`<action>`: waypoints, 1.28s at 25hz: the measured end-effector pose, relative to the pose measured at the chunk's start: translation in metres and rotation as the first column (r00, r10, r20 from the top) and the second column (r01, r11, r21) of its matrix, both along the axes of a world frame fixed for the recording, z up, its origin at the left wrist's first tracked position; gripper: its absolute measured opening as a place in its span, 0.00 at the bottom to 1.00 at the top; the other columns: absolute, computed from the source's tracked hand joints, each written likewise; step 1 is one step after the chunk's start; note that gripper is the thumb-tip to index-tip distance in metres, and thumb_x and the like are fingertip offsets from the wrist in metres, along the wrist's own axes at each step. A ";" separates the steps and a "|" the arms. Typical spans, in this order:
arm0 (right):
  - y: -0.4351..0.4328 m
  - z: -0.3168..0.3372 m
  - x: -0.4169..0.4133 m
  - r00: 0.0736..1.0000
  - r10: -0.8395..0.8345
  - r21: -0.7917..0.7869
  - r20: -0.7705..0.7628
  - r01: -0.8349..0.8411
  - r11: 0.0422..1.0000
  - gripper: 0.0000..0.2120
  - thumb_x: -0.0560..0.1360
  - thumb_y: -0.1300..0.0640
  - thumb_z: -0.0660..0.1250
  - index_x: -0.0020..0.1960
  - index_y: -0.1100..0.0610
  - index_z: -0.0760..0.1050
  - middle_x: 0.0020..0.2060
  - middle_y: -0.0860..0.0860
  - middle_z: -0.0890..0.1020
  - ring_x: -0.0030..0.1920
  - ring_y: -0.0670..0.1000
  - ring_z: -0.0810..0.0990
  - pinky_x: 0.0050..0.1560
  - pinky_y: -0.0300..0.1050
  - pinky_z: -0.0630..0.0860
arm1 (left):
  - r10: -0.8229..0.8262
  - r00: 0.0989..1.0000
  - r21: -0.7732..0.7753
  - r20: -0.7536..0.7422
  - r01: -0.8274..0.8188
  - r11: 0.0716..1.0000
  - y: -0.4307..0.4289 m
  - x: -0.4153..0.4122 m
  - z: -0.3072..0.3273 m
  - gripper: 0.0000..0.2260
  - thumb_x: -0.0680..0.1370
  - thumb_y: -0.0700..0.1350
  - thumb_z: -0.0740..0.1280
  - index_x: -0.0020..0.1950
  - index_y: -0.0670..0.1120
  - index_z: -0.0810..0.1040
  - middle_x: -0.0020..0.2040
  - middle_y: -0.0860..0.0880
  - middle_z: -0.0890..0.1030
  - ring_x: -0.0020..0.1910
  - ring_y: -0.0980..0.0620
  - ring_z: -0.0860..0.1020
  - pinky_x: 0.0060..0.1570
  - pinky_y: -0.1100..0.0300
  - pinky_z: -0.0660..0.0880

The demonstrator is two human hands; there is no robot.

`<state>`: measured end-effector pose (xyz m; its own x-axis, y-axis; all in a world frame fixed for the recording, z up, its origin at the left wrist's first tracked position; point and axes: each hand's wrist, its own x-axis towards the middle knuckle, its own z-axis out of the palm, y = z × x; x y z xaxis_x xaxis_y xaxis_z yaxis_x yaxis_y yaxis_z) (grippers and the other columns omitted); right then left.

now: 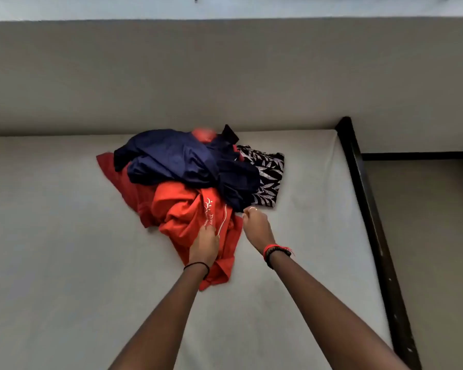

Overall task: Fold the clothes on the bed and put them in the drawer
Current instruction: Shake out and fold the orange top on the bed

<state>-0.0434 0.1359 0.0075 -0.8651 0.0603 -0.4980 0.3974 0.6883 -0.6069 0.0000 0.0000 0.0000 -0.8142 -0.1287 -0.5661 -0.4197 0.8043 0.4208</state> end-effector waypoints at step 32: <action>-0.048 0.232 -0.055 0.958 -0.287 -0.718 -0.005 0.197 0.668 0.04 0.73 0.61 0.71 0.39 0.59 0.80 0.31 0.53 0.80 0.25 0.44 0.76 0.25 0.37 0.74 | 0.409 0.793 0.591 -0.451 -0.078 0.803 -0.032 -0.005 0.193 0.03 0.79 0.43 0.64 0.52 0.46 0.75 0.47 0.51 0.80 0.46 0.55 0.78 0.49 0.59 0.74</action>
<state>-0.0986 0.0882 0.2397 -0.9210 -0.0531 -0.3858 0.3889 -0.0713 -0.9185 -0.0047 -0.0322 0.1929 -0.9777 -0.1911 -0.0875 -0.1418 0.2920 0.9459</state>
